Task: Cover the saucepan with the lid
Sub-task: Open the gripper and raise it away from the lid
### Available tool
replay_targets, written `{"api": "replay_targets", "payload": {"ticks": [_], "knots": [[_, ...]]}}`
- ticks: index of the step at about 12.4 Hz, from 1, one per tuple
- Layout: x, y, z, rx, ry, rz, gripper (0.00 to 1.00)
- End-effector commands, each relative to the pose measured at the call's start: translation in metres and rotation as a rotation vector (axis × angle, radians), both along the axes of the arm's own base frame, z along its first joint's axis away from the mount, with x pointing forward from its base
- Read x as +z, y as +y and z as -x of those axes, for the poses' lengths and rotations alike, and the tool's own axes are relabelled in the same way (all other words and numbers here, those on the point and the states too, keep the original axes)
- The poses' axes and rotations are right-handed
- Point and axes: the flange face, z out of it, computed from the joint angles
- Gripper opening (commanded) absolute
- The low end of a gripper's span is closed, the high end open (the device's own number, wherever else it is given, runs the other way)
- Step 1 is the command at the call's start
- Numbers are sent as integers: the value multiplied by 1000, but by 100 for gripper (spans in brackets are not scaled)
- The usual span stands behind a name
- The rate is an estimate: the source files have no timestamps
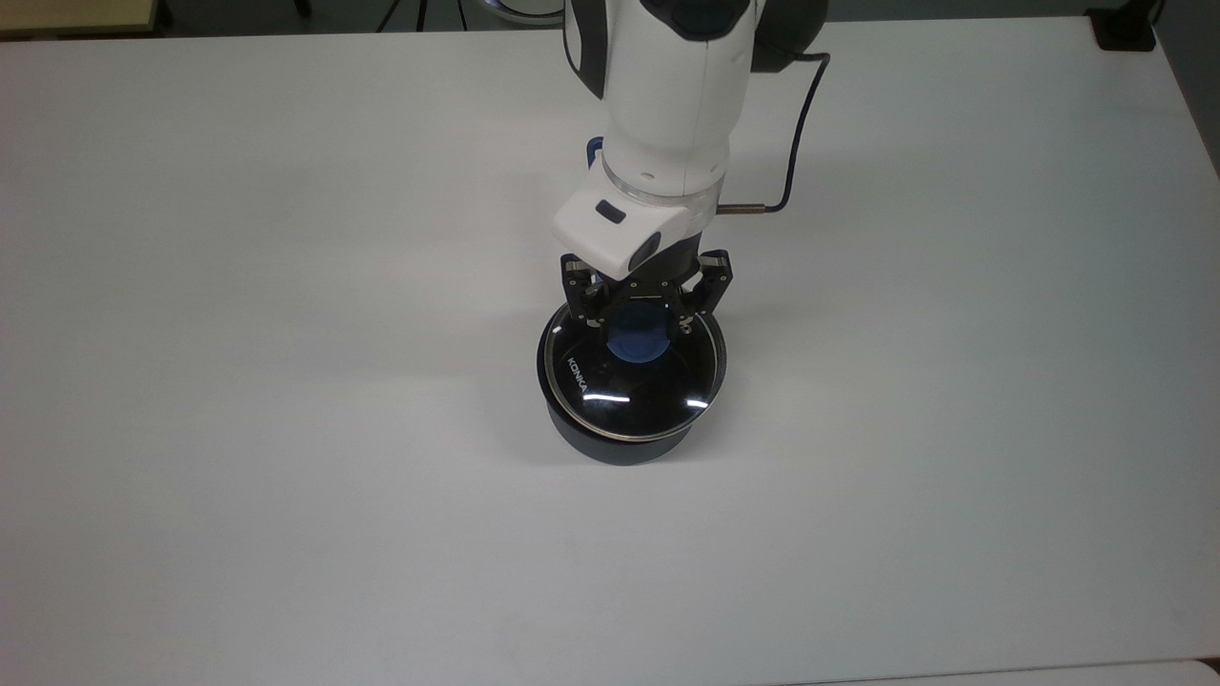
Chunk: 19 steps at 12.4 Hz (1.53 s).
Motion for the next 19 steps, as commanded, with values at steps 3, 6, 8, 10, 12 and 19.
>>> {"api": "replay_targets", "payload": {"ticks": [3, 6, 8, 10, 12, 19], "knots": [[-1, 2, 2, -3, -23, 27, 100], [42, -21, 14, -31, -8, 31, 100], [74, -58, 29, -74, 35, 37, 100], [96, -97, 54, -49, 132, 50, 100], [114, -123, 83, -70, 178, 42, 100], [156, -169, 124, -157, 158, 8, 100]]}}
